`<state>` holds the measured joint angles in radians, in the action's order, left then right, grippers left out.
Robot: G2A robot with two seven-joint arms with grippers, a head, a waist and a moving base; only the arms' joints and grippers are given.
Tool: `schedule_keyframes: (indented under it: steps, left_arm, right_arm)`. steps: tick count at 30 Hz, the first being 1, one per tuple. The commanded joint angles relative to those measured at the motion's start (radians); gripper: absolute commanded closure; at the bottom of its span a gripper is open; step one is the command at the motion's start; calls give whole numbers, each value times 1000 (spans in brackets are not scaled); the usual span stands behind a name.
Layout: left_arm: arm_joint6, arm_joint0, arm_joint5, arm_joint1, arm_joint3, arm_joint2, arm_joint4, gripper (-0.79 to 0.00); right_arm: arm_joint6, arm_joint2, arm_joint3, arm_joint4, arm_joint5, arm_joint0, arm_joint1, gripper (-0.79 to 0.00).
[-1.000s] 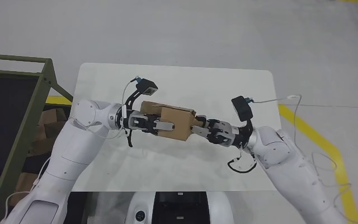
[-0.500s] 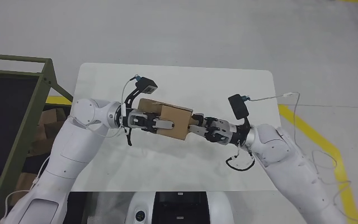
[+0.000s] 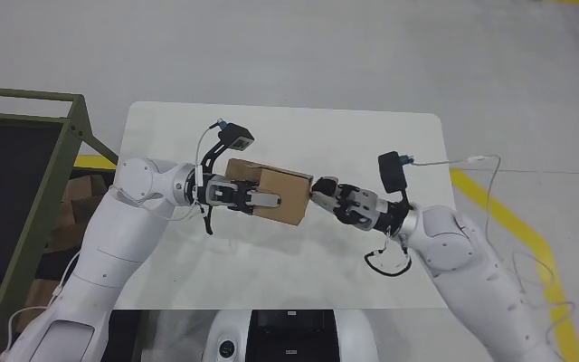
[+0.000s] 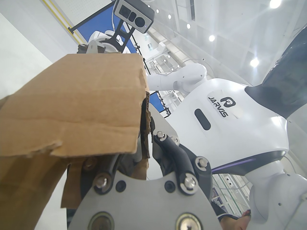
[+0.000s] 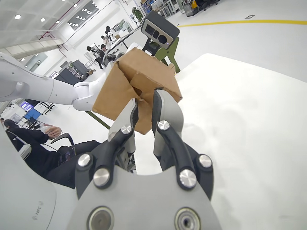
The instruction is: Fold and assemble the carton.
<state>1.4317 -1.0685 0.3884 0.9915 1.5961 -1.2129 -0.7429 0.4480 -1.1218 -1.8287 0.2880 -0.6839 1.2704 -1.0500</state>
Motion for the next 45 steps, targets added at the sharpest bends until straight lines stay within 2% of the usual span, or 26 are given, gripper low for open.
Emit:
schedule_keyframes:
  steps: [1, 6, 14, 35, 45]
  left_arm:
    - [0, 0, 0, 0, 0, 0, 0, 0]
    - [0, 0, 0, -1, -1, 0, -1, 0]
    - [0, -2, 0, -1, 0, 1, 0, 0]
    - [-7, -10, 7, -3, 5, 6, 1, 0]
    - [-6, -15, 6, -5, 7, -1, -1, 0]
  right_arm:
    - [-17, -8, -17, 28, 12, 13, 0, -105]
    - [-47, -22, -57, 95, 3, 38, 1, -89]
    - [-26, -6, -87, 130, 1, 39, 0, -68]
    - [16, 94, -47, 111, 36, -65, -24, -74]
    - [-4, 36, -63, 118, 6, -9, -13, -74]
